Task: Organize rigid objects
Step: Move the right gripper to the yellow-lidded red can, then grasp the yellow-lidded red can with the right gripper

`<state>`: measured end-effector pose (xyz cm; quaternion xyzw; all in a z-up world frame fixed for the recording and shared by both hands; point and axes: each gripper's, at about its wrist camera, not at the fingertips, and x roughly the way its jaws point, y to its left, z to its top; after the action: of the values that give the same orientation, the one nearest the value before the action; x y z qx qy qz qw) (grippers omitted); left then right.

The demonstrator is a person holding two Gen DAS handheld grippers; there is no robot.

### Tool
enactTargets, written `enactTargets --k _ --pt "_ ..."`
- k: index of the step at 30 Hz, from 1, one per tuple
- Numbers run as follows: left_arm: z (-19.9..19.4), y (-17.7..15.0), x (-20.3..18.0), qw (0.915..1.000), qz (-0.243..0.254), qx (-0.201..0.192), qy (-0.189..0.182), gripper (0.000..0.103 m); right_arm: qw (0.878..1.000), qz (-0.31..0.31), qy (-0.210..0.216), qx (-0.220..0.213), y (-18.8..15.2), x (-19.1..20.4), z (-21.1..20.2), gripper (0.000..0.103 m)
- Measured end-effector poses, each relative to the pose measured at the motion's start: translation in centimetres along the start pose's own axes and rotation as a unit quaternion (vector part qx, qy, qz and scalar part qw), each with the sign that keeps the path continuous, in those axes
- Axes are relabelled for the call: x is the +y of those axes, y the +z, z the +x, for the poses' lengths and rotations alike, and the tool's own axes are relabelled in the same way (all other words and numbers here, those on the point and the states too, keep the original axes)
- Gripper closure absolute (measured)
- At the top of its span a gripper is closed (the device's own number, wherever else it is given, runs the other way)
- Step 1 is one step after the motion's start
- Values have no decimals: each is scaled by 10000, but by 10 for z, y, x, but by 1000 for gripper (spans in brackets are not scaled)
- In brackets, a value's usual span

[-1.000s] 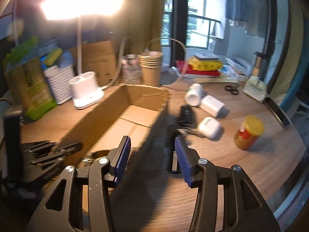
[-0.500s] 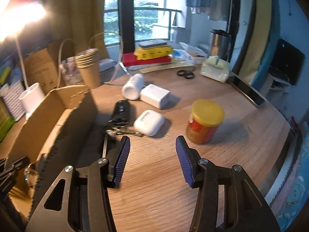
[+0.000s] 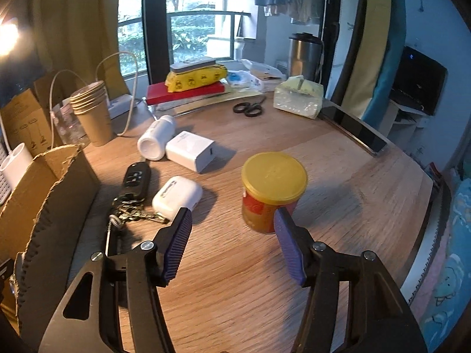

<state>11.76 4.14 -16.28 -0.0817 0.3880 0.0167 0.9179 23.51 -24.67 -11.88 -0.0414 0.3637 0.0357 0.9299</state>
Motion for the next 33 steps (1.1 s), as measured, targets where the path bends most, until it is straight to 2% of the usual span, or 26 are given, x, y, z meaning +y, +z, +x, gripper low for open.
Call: enactTargets --k 21,28,29,33 --pt "-1 0 -2 10000 44 -16 -41 96 9992 368 -55 149 23 -26 53 41" --pt "-1 1 -1 10000 49 -20 -46 96 9994 258 -132 180 30 -26 64 41" --pt "0 1 -1 10000 51 -20 -49 96 9995 219 -154 168 30 -25 64 46" --pt "0 1 -1 10000 47 -19 -58 96 9996 150 -201 121 28 -24 63 46"
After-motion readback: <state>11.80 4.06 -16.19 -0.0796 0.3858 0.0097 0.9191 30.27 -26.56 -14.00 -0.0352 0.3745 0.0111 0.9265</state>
